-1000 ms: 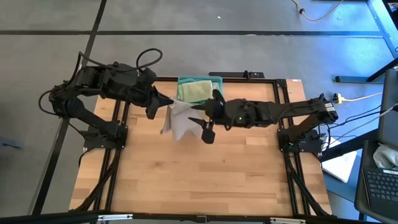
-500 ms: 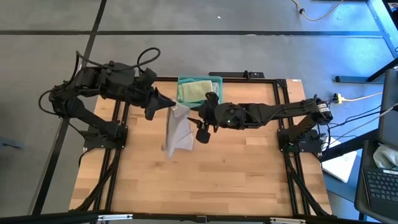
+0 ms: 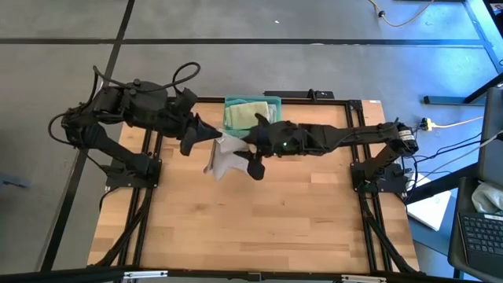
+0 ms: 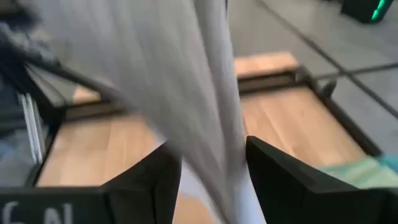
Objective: Fold microfiber towels
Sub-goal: Fold the gray towel
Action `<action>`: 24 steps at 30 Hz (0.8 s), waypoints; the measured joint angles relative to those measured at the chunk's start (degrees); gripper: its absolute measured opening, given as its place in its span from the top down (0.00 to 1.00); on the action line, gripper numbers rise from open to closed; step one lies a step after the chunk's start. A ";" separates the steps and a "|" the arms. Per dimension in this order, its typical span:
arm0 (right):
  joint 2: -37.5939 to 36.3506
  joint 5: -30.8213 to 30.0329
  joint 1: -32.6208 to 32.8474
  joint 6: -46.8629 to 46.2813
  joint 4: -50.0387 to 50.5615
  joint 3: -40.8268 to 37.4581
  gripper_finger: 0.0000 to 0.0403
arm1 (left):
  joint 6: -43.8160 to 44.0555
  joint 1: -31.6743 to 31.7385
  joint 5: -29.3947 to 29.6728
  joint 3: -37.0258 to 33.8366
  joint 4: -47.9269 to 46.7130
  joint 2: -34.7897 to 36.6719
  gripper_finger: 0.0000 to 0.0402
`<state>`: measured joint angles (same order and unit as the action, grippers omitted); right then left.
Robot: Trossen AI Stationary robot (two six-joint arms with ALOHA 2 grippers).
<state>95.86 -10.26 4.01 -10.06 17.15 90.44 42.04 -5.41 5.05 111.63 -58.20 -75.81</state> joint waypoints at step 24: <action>7.83 8.69 1.10 1.52 1.06 0.02 0.98 | -5.01 1.41 8.70 -0.06 8.32 2.01 1.00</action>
<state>103.70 -1.57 5.10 -8.54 18.21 90.46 37.02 -4.00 13.75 111.57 -49.87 -73.80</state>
